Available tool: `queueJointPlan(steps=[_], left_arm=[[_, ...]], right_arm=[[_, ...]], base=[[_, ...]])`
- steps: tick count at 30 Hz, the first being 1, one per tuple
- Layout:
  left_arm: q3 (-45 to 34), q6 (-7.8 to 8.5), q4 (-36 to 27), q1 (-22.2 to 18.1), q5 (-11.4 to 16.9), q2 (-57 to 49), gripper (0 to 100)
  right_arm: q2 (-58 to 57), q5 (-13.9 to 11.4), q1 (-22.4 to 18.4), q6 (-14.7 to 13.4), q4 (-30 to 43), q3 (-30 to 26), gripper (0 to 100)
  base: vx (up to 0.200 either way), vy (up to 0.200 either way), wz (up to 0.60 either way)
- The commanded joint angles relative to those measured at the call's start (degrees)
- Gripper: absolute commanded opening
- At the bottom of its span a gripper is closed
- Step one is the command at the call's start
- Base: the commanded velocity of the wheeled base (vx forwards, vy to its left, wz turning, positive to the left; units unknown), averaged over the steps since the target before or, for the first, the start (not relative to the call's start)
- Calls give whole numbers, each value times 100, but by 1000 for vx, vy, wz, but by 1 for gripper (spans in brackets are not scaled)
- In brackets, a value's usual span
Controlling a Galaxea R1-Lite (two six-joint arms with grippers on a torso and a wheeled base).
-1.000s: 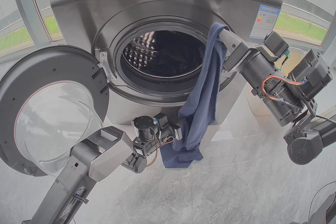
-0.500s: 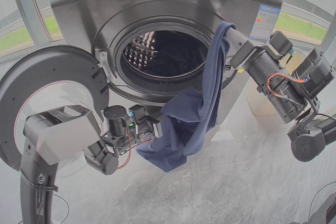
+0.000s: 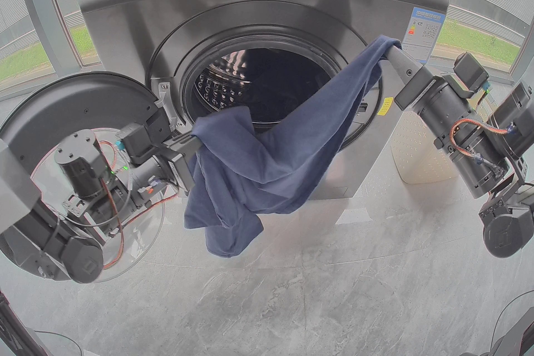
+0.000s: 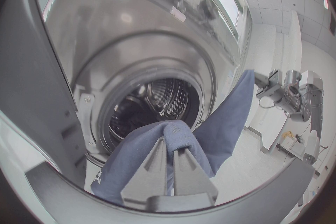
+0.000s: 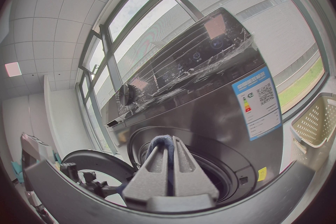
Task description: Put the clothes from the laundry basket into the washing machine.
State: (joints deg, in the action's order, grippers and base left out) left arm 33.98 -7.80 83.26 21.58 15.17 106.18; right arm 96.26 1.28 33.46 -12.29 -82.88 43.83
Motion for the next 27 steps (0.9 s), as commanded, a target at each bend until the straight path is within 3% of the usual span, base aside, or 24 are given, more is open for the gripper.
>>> queueJointPlan(steps=[1, 4, 10, 20, 27], left_arm=[[-128, -11, -126, -163, 83, -1038, 0], [-154, -55, -144, -163, 127, -1231, 0], [-216, -55, -100, -110, 153, -1319, 0], [-620, -20, -21, -92, 566, -1346, 0], [-392, -37, -12, -145, 487, -1328, 0]], right_arm=[[-98, 13, -384, 7, -26, -76, 0], [-81, 13, -718, 7, -35, -102, 0], [-134, -49, -1008, 25, -35, -137, 0], [-134, -58, -1184, 42, -123, -23, 0], [-142, -58, -1281, 60, -114, -41, 0]], base=[[0, 0, 0], [0, 0, 0], [0, 0, 0], [0, 0, 0], [0, 0, 0]])
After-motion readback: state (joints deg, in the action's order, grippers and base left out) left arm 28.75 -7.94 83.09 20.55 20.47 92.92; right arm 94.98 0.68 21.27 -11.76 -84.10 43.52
